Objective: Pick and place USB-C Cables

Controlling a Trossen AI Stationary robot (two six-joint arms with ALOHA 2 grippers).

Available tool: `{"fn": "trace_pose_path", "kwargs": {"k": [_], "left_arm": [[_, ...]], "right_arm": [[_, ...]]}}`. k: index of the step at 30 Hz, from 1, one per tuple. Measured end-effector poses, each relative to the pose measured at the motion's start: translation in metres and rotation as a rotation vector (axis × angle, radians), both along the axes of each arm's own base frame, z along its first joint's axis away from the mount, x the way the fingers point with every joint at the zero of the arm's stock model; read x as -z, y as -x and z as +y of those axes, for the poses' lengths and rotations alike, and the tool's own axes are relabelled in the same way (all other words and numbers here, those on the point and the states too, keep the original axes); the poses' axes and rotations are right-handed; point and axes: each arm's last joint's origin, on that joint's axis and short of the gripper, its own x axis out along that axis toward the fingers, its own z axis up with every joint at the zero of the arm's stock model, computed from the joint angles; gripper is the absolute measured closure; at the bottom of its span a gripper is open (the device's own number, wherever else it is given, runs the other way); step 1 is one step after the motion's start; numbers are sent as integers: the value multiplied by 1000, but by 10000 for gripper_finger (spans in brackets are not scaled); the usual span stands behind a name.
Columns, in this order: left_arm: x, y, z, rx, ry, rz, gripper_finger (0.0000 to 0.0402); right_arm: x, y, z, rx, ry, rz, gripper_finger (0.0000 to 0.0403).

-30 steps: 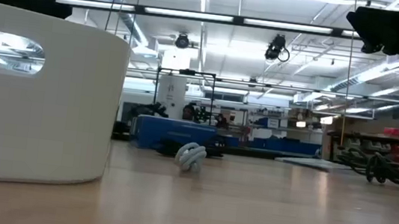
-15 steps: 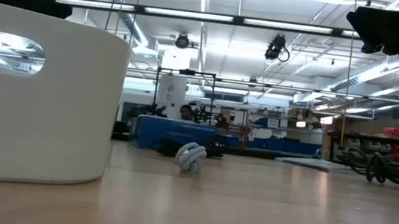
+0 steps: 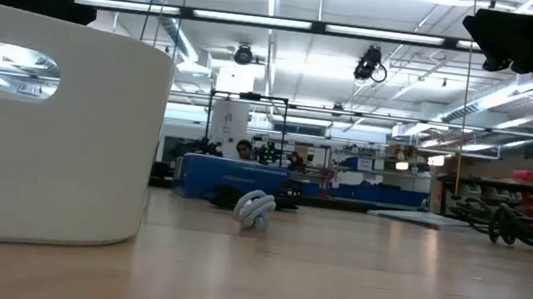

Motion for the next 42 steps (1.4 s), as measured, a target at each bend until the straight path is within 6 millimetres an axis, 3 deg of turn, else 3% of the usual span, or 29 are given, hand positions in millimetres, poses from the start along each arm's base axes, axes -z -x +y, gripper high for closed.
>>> {"fn": "trace_pose_path", "kwargs": {"k": [29, 33, 38, 42], "left_arm": [[0, 0, 0, 0, -4, -1, 260], [-2, 0, 0, 3, -177, -50, 260], [-7, 0, -2, 72, 52, -59, 260], [-12, 0, -2, 85, 67, -116, 260]], "right_arm": [[0, 0, 0, 0, 0, 0, 241], [0, 0, 0, 0, 0, 0, 241], [0, 0, 0, 0, 0, 0, 241], [0, 0, 0, 0, 0, 0, 241]]}}
